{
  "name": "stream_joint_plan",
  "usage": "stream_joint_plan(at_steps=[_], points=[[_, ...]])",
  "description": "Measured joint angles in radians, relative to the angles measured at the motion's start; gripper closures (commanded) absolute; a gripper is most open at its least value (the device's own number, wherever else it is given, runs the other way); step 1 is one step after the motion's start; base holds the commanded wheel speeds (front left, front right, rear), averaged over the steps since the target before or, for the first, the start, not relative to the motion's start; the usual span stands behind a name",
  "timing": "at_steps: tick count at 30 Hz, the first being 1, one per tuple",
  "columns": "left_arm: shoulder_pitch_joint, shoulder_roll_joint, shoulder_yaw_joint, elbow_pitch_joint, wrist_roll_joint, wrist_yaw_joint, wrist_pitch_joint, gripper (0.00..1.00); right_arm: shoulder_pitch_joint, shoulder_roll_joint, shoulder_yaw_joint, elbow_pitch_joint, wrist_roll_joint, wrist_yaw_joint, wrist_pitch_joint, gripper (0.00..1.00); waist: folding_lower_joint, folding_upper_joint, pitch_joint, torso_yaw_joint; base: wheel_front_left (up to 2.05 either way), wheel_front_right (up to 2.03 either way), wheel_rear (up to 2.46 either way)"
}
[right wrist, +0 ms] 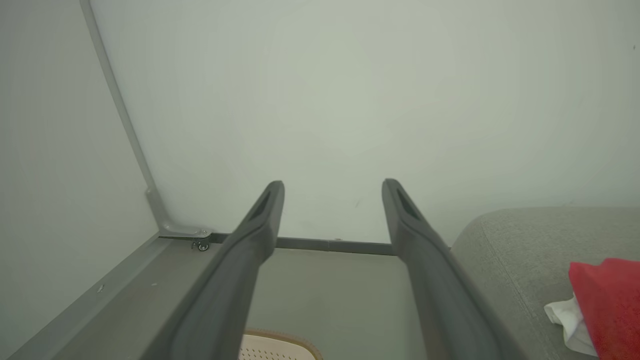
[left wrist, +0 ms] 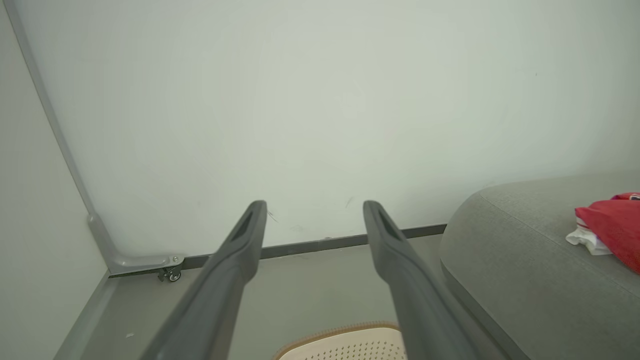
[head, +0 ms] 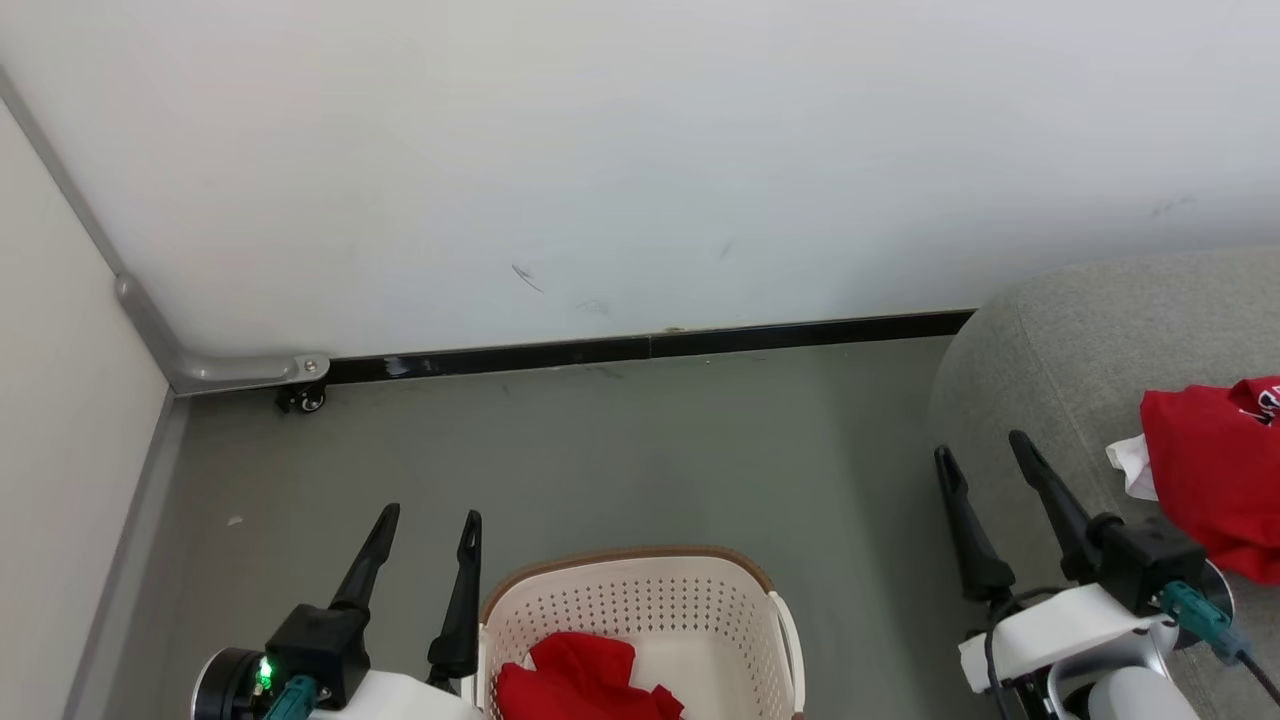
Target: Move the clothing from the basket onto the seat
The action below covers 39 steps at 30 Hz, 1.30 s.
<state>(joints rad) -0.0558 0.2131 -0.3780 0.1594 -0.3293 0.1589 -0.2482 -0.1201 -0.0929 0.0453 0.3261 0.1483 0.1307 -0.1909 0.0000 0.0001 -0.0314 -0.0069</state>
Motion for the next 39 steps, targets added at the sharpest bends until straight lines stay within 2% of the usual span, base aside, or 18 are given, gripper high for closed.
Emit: stream_joint_plan(at_steps=[7, 21, 39], points=[[0.022, -0.002, 0.009, 0.000, 0.000, 0.003, 0.000, 0.00, 0.080, 0.029, -0.005, -0.035, -0.008, 0.000, 0.025, 0.00, 0.0000, 0.0000, -0.020, 0.017, 0.00, 0.00, 0.00], [0.056, -0.001, 0.056, -0.010, 0.025, 0.035, 0.000, 0.00, 0.180, 0.043, -0.009, -0.112, -0.034, 0.000, 0.077, 0.00, 0.0000, 0.0000, -0.017, 0.015, 0.00, 0.00, 0.00], [0.070, 0.000, 0.069, -0.032, 0.035, 0.033, 0.000, 0.00, 0.216, 0.048, -0.009, -0.206, -0.041, 0.000, 0.108, 0.00, 0.0000, 0.0000, -0.001, -0.007, 0.00, 0.00, 0.00]])
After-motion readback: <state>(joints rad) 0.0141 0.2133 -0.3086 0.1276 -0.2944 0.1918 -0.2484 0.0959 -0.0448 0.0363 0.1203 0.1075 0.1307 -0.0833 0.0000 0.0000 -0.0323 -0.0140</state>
